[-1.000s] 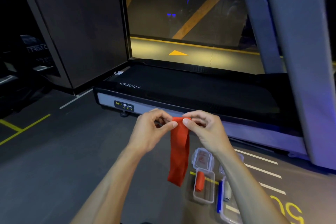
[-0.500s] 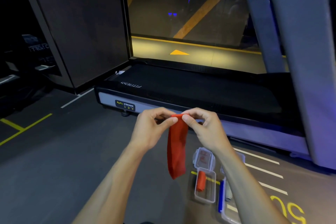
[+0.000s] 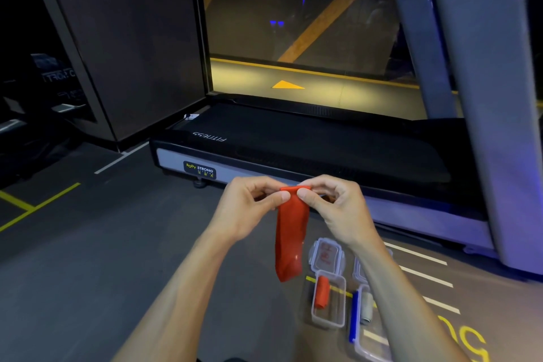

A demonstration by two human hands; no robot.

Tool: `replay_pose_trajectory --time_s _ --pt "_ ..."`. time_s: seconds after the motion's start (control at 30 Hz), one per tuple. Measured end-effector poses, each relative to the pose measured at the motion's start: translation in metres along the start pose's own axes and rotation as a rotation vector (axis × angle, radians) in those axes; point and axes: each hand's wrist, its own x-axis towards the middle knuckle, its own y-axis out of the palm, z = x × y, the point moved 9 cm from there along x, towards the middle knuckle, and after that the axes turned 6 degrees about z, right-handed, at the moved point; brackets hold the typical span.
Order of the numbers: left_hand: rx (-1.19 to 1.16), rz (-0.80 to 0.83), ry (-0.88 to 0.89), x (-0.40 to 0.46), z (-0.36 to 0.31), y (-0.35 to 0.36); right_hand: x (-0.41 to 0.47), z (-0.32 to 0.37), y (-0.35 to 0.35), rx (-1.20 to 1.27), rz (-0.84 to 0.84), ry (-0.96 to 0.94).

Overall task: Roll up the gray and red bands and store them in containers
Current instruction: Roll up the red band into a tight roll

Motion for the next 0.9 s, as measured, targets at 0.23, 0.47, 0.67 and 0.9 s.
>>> replay_pose_trajectory --time_s 0.23,0.47,0.67,0.9 --pt "0.001 -0.006 -0.022 0.002 0.007 0.0 -0.001 -0.003 -0.002 0.031 -0.019 0.004" --pt "0.002 -0.013 0.026 0.004 0.001 0.001 0.0 -0.003 -0.001 0.049 -0.014 -0.006" --pt "-0.092 0.043 0.039 0.005 -0.001 0.004 -0.001 -0.001 -0.003 0.134 0.004 -0.025" --pt "-0.139 0.099 0.039 0.003 -0.002 0.008 -0.003 -0.003 -0.003 0.171 0.011 -0.027"
